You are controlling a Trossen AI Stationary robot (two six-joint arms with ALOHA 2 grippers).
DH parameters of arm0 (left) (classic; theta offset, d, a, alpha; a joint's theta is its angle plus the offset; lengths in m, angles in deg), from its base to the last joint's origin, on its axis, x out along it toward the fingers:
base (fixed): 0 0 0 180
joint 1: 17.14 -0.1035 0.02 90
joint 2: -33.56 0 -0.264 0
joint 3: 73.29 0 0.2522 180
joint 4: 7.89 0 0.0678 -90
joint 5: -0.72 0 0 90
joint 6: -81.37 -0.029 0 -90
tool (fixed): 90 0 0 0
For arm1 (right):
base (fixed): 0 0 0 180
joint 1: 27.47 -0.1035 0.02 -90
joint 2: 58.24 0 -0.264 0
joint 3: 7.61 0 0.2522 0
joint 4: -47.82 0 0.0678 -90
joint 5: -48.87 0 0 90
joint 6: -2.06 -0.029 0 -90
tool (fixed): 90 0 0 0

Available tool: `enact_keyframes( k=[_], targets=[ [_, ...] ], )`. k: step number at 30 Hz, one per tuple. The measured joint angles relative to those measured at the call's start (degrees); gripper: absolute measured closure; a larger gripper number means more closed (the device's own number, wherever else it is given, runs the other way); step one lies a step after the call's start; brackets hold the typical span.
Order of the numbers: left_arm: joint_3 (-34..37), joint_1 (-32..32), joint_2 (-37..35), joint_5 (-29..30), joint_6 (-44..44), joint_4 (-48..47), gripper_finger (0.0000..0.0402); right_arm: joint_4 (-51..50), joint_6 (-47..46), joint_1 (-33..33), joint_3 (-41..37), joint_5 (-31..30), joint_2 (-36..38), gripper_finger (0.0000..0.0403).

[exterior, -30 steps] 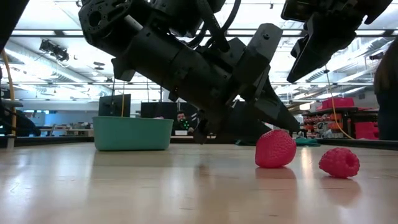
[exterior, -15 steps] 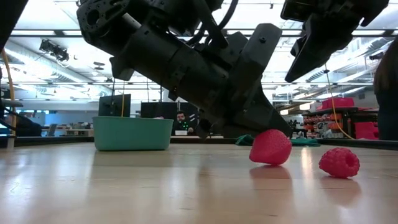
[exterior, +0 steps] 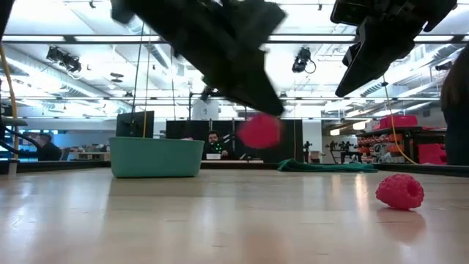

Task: Pick and placing Produce into tupperware
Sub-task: Put the red strawberry into the blue bin

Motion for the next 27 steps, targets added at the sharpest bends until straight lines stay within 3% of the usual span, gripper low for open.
enact_keyframes(
  k=[3,7,13,22,27],
  targets=[
    [0.00,0.42,-4.90,8.74,1.40,-12.93,0.0398,-0.19,-0.32,0.00,-0.07,-0.04,0.00,0.0233],
    [0.00,1.22,-10.09,21.40,12.97,-32.98,0.0398,-0.29,-2.45,0.00,-0.09,-0.20,0.00,0.0233],
    [1.30,2.15,-12.17,25.66,37.99,-57.09,0.0399,-0.32,-2.51,0.00,-0.68,-0.93,0.01,0.0233],
    [13.63,2.08,-12.86,27.18,56.96,-55.16,0.0398,-0.41,-2.42,0.04,-1.69,-1.30,0.02,0.0233],
    [17.26,2.52,-14.71,27.21,60.73,-53.03,0.0399,-0.49,-0.74,0.04,-1.69,-1.32,0.00,0.0233]
  ],
)
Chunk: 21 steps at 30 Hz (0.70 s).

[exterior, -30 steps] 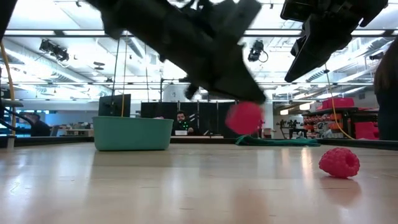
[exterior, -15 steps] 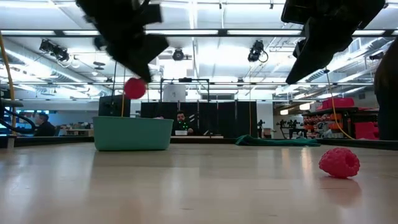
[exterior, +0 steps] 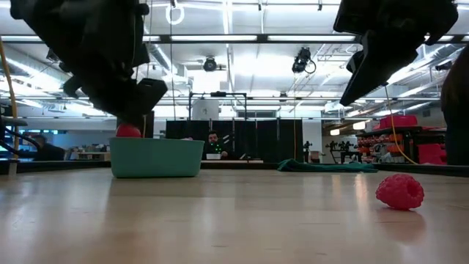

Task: Pick and placing Produce into tupperware
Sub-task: Put the red strawberry into the blue bin, then put the red raspberry into the blue bin

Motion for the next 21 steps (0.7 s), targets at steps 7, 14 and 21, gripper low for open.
enact_keyframes(
  k=[7,14,21],
  targets=[
    [-0.36,0.35,-0.38,0.12,-1.55,1.31,0.0356,-0.01,-3.27,0.02,0.00,2.06,0.00,0.0233],
    [-0.36,0.35,-0.39,0.12,-2.16,1.37,0.0304,0.41,-5.17,-2.47,0.02,2.60,-0.45,0.0233],
    [-0.36,0.33,-0.41,0.12,-2.24,0.62,0.0279,8.74,-7.49,-11.41,0.02,2.21,-9.18,0.0233]
  ],
)
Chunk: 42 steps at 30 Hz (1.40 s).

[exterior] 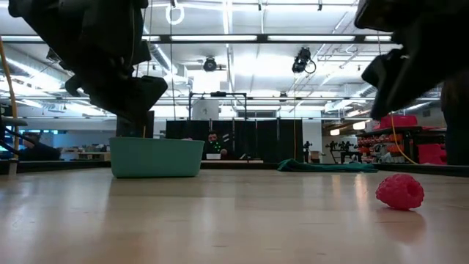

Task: Pick and placing Produce into tupperware
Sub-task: Put the red raspberry into the blue bin

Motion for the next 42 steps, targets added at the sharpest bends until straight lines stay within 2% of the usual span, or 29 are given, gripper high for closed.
enact_keyframes(
  k=[6,12,17,23,27,35,42],
  targets=[
    [-2.37,0.35,-2.31,-0.13,-6.70,-1.53,0.0270,12.29,8.34,-3.36,0.02,-1.68,-10.85,0.0228],
    [-9.69,0.33,-4.51,0.06,-17.13,-1.95,0.0272,15.88,6.05,-2.42,0.02,-1.29,-17.59,0.0208],
    [-14.28,0.84,-4.57,0.17,-23.74,-1.65,0.0282,15.49,2.92,-2.45,0.19,0.12,-18.04,0.0196],
    [-14.67,1.76,-4.55,0.00,-25.41,-2.04,0.0289,14.52,1.02,-3.90,0.11,9.14,-16.06,0.0194],
    [-14.67,1.97,-4.55,0.00,-25.44,-2.35,0.0287,16.25,1.24,-5.31,0.00,11.84,-15.61,0.0194],
    [-14.67,1.97,-4.50,-0.02,-24.83,-1.98,0.0291,19.41,3.64,-5.02,0.04,5.30,-18.43,0.0194],
    [-14.67,2.60,-4.48,-0.03,-24.83,-1.85,0.0294,20.44,4.87,-4.80,0.02,1.86,-18.84,0.0194]
  ],
)
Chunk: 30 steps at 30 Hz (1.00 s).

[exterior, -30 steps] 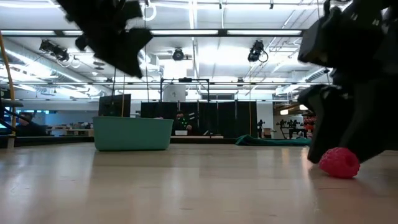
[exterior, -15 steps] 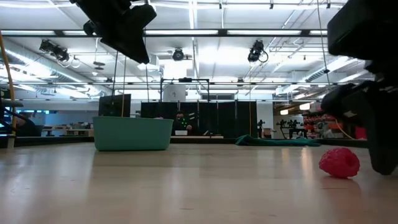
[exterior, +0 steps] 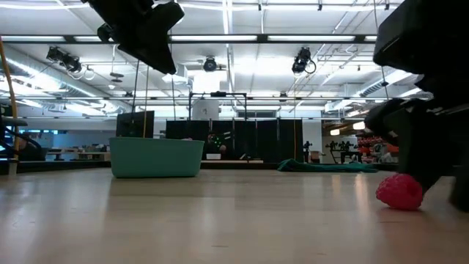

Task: Pick and placing Produce into tupperware
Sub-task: Put the red raspberry into the blue bin

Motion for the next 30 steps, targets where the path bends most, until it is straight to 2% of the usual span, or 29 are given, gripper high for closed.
enact_keyframes(
  k=[5,30],
  targets=[
    [0.00,-0.02,0.00,-0.01,0.02,0.06,0.0294,1.96,1.40,0.33,-0.09,-4.54,-0.11,0.0194],
    [0.00,-0.02,0.00,-0.01,0.02,0.19,0.0294,2.78,2.56,4.56,-0.02,-1.39,0.00,0.0203]
  ],
)
